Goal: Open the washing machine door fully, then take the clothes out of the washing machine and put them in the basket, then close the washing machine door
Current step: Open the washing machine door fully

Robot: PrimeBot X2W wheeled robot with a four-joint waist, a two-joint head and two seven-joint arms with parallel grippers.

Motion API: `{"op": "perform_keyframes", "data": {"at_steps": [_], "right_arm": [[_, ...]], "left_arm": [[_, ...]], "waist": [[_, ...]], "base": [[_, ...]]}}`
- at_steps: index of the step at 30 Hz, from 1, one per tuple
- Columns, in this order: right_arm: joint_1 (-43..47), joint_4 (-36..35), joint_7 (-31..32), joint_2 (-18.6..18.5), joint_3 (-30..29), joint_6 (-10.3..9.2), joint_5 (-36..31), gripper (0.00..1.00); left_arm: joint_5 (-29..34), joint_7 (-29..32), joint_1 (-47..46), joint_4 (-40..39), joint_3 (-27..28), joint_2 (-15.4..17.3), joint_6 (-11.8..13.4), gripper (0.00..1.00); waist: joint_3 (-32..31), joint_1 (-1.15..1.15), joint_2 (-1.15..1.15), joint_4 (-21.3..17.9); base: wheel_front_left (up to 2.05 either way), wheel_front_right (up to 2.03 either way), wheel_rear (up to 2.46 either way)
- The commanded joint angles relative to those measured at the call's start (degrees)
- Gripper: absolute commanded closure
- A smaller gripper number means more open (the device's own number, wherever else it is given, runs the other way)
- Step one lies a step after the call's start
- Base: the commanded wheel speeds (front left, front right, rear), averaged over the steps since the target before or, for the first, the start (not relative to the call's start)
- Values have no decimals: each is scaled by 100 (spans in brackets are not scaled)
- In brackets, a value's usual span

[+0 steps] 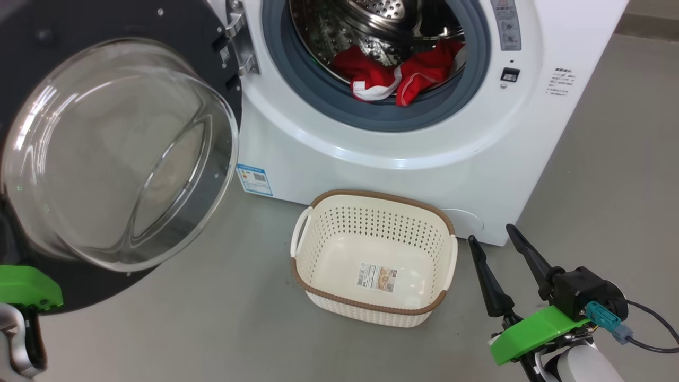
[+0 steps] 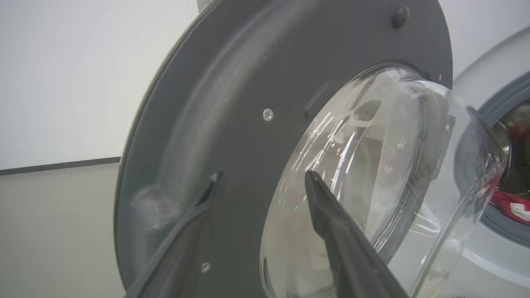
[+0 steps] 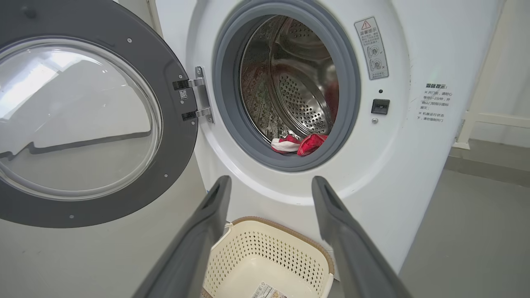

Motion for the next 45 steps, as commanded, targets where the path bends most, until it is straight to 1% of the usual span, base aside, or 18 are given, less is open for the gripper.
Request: {"op": "perform_keyframes", "data": {"at_steps": [1,3,5,6,12,18,21,23,28,36,41,45], "right_arm": [[-18,-178,-37,11,102,37,59,0],[4,-208,-37,11,90,37,79,0],[23,-231,-37,11,73,37,91,0],[23,-231,-37,11,73,37,91,0],[46,-322,-37,11,6,37,102,0],[91,-431,-37,11,-115,37,71,0],[97,-472,-37,11,-204,37,223,0],[91,-481,-37,11,-254,37,239,0],[49,-475,-37,11,-274,37,119,0],[52,-450,-37,11,-167,37,70,0],[119,-497,-37,11,-186,37,-4,0],[276,-569,-37,11,-217,37,-33,0]], "left_arm": [[164,-69,101,-549,141,227,119,0],[192,-69,233,-975,148,115,158,0],[244,-69,387,-1362,83,27,145,0],[244,-69,387,-1362,83,27,145,0],[179,38,774,-2236,-197,-245,-65,0],[56,262,1082,-2760,-556,-590,-238,0],[-29,266,1269,-2933,-692,-712,-362,0],[-36,250,1416,-3009,-780,-740,-436,0],[10,157,1706,-3182,-965,-811,-512,0],[6,112,2140,-3109,-1120,-769,-623,0],[-19,55,2384,-3032,-1137,-778,-640,0],[-14,-10,2569,-2820,-1141,-803,-656,0]], "waist": [[-93,0,0,-125],[-132,0,0,-205],[-170,0,0,-299],[-170,0,0,-299],[-273,0,0,-646],[-392,0,0,-1081],[-432,0,0,-1323],[-446,0,0,-1490],[-473,0,0,-1894],[-545,0,0,-2485],[-562,0,0,-2673],[-623,0,0,-2725]], "base": [[0,0,0],[0,0,0],[0,0,0],[0,0,0],[0,0,0],[0,0,0],[0,0,0],[0,0,0],[0,0,0],[0,0,0],[0,0,0],[0,0,0]]}}
